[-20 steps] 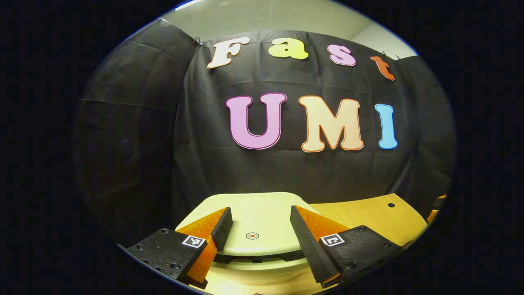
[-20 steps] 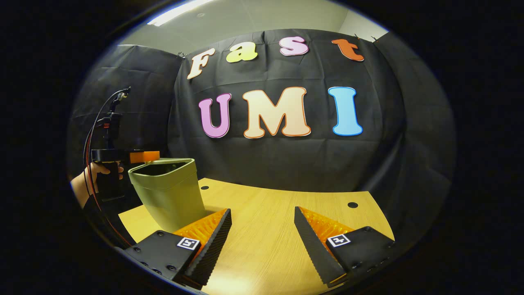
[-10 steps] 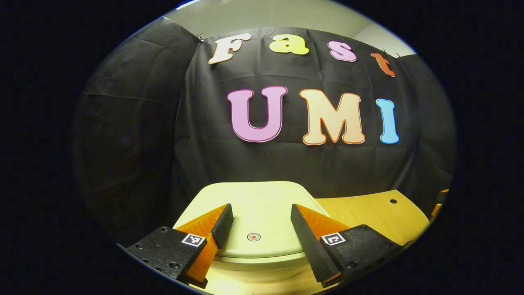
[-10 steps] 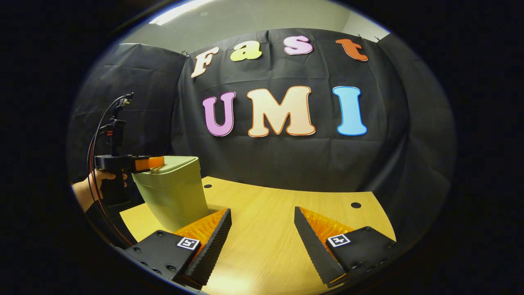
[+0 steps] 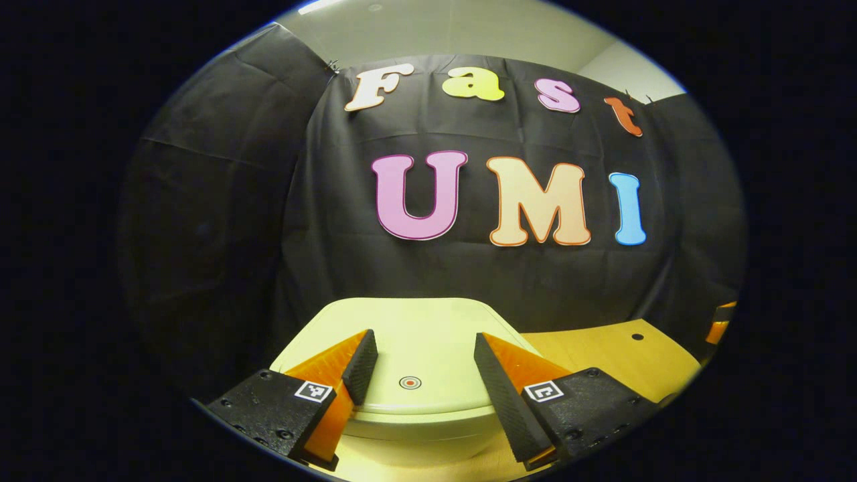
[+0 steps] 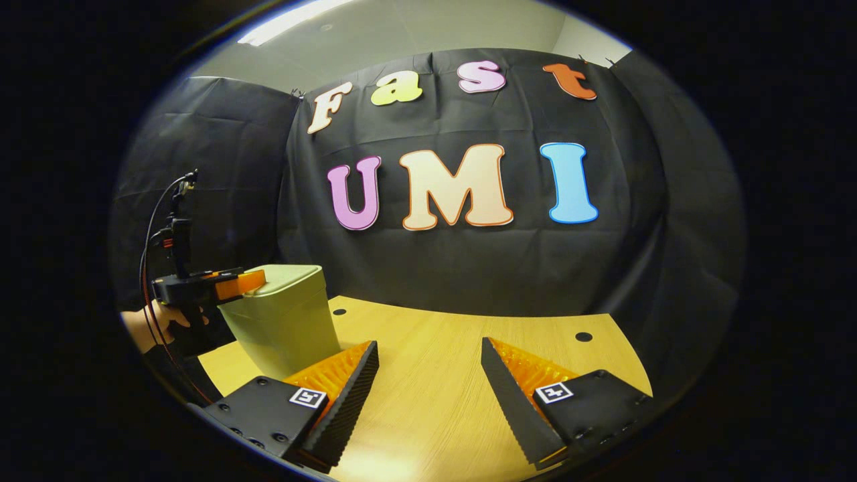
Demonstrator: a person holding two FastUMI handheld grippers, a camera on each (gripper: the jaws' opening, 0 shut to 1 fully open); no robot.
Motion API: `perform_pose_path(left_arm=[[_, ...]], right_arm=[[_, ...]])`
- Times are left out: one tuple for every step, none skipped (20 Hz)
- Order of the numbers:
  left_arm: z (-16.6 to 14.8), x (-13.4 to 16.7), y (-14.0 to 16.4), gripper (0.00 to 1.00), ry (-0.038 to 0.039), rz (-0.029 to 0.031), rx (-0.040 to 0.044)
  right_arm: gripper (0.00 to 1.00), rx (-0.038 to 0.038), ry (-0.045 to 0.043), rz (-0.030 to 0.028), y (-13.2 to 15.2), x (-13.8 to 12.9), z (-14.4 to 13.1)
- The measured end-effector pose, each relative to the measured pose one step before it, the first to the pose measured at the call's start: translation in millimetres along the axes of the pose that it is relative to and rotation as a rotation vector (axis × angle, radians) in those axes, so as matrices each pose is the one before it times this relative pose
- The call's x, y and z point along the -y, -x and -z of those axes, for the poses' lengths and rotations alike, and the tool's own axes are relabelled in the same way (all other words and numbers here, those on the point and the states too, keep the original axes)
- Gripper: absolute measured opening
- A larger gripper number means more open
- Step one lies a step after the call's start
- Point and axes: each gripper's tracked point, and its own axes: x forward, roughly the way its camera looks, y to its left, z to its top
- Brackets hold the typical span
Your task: Press the lid of the desktop garbage bin to open it, pick up the crumpled paper on the desktop and throw it into the bin, then pick up the pop can on the desktop and drop it into the bin, and finally close the garbage bin lid.
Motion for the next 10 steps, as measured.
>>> perform_pose_path(left_arm=[[0.75,6.99,1.38,0.88,-0.03286,0.01766,-0.00095],[-4.24,2.28,2.08,0.97,-0.03800,0.00112,0.01311],[-4.17,4.80,2.55,0.97,-0.02579,0.00376,0.00657],[-9.13,10.84,3.59,0.92,-0.00990,0.02496,0.03086],[-14.61,13.86,3.08,0.93,0.00250,0.01965,0.04321],[-15.57,13.74,1.17,0.93,0.00641,0.02354,0.04191],[-14.51,16.62,0.07,0.92,0.00629,0.02448,0.03361],[-9.27,15.46,-1.30,0.92,0.00461,0.02539,0.01185],[-5.42,18.61,-1.88,0.92,0.00983,0.03205,0.00558],[-6.03,19.64,-1.97,0.92,0.01267,0.03461,0.00113]], right_arm=[[0.97,0.02225,0.00469,0.00761,1.83,3.13,-8.92],[0.97,0.01670,0.00662,0.00267,1.14,2.15,-8.13],[0.94,0.02401,0.01256,0.00602,2.13,2.78,-8.20],[0.97,0.02943,0.01104,0.02229,0.00,6.77,-10.12],[0.94,0.01950,-0.00567,0.02273,0.65,8.14,-7.63],[0.97,0.02164,-0.01582,0.00994,1.53,3.42,-8.24],[0.95,0.01831,-0.00407,0.01386,1.01,4.05,-7.59],[0.97,0.01189,0.00872,0.01682,-0.31,6.50,-5.81],[0.97,0.01375,0.01005,0.02301,0.24,9.35,-6.38],[0.97,0.01637,0.00399,0.01603,0.69,7.49,-7.68]])
